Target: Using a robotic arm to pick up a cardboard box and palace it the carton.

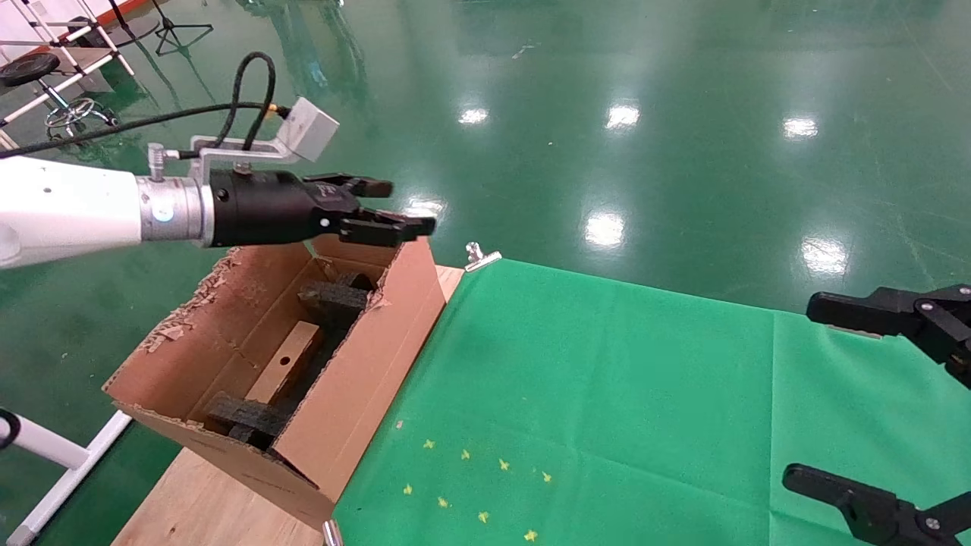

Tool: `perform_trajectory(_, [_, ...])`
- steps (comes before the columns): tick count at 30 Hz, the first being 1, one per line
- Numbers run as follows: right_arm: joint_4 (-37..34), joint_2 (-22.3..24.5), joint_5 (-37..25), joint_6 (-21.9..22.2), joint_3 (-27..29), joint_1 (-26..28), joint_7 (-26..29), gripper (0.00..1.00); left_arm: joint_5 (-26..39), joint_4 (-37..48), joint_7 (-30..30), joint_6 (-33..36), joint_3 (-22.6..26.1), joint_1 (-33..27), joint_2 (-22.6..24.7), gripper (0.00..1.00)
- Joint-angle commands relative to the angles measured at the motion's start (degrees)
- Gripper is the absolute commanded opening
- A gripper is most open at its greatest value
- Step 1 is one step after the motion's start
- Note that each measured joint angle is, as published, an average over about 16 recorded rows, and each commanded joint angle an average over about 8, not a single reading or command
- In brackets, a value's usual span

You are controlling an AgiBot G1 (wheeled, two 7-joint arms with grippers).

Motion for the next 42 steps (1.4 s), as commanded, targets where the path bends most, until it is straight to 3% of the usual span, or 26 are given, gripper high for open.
perform_trajectory(1, [0.00, 0.00, 0.00, 0.00, 0.00, 0.00, 0.00, 1.00, -2.03, -1.85, 0.87, 0.82, -0.86, 1.58, -0.26, 1.00])
perform_trajectory(30, [0.00, 0.01, 0.01, 0.01, -0.02, 0.00, -0.01, 1.00, -31.55, -28.85, 13.57, 12.84, -13.38, 24.57, -3.99, 1.00])
perform_trajectory(42, [-0.02, 0.01, 0.02, 0.03, -0.01, -0.01, -0.01, 1.00, -36.79, -33.53, 15.51, 15.00, -15.61, 28.60, -4.68, 1.00])
